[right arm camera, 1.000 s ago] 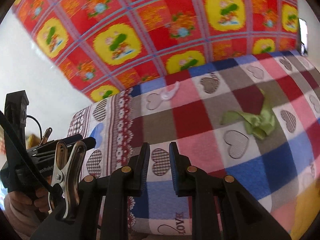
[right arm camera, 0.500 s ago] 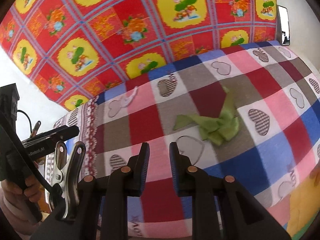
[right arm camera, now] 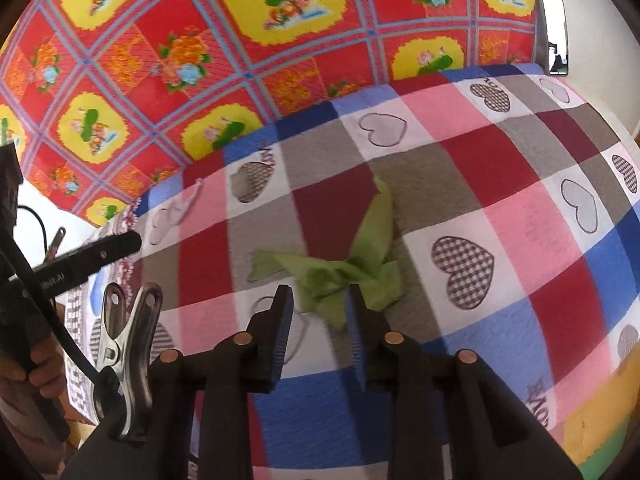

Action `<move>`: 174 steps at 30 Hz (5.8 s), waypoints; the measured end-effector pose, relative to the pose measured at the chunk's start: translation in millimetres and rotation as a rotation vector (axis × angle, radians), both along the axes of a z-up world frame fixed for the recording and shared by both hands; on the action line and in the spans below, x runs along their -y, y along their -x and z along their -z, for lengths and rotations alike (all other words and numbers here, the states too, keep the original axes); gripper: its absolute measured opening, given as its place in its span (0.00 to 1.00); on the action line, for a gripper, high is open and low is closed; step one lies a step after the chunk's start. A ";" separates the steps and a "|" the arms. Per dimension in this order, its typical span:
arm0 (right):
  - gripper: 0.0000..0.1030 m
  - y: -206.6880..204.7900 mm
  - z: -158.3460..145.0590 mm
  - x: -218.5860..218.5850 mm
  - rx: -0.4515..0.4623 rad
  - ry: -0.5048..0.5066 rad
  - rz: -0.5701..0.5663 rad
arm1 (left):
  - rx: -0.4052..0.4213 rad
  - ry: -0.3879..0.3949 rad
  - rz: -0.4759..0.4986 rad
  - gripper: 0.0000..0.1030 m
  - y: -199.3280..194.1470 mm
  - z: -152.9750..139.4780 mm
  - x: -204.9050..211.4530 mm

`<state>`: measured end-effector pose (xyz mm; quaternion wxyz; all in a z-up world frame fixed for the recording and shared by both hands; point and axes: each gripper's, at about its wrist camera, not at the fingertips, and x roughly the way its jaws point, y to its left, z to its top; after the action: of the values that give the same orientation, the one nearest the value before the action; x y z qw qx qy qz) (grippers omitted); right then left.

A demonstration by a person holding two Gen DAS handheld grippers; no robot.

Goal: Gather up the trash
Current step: 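Reach the open right tool down to the green ribbon, then close the right tool on the green ribbon's knot, then lift the green ribbon off the bed with the right tool, then carry the green ribbon in the right tool over the red bucket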

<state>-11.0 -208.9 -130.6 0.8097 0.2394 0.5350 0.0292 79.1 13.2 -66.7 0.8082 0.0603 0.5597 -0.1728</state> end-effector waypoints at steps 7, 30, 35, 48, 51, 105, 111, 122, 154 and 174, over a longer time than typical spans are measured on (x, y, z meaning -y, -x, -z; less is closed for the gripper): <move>0.28 -10.0 22.8 15.4 -0.029 -0.016 -0.033 | 0.008 -0.005 0.024 0.55 -18.5 15.4 38.1; 0.28 -16.9 33.8 20.2 -0.009 -0.052 -0.133 | -0.007 -0.073 0.001 0.27 -65.1 74.8 83.6; 0.28 -16.5 36.2 23.3 -0.010 -0.057 -0.129 | 0.003 -0.067 -0.013 0.14 -64.0 74.5 83.5; 0.28 -19.6 36.5 22.7 -0.002 -0.044 -0.143 | -0.013 -0.010 -0.053 0.13 -47.1 47.6 53.4; 0.28 -21.8 37.9 20.2 -0.005 -0.031 -0.154 | -0.007 -0.001 -0.058 0.13 -40.6 39.2 46.9; 0.62 -11.2 15.8 -91.3 0.075 0.072 -0.382 | 0.045 -0.029 -0.260 0.14 62.5 -5.3 -114.5; 0.44 -7.8 15.0 -102.2 0.086 0.214 -0.355 | 0.051 -0.018 -0.270 0.14 71.3 -8.4 -137.3; 0.09 -6.1 -1.1 -92.5 0.052 0.095 -0.229 | 0.066 0.005 -0.291 0.14 83.7 -17.0 -180.5; 0.09 7.2 -87.3 -276.0 0.242 -0.017 -0.565 | 0.132 -0.018 -0.507 0.14 126.1 -49.0 -311.0; 0.09 -24.9 -107.9 -382.0 0.324 -0.094 -0.919 | 0.161 -0.073 -0.814 0.14 144.1 -61.2 -398.0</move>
<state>13.9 173.1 -22.7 0.7742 0.0072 0.4506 0.4445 -65.0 411.2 -5.5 0.8490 -0.1237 0.4788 0.1860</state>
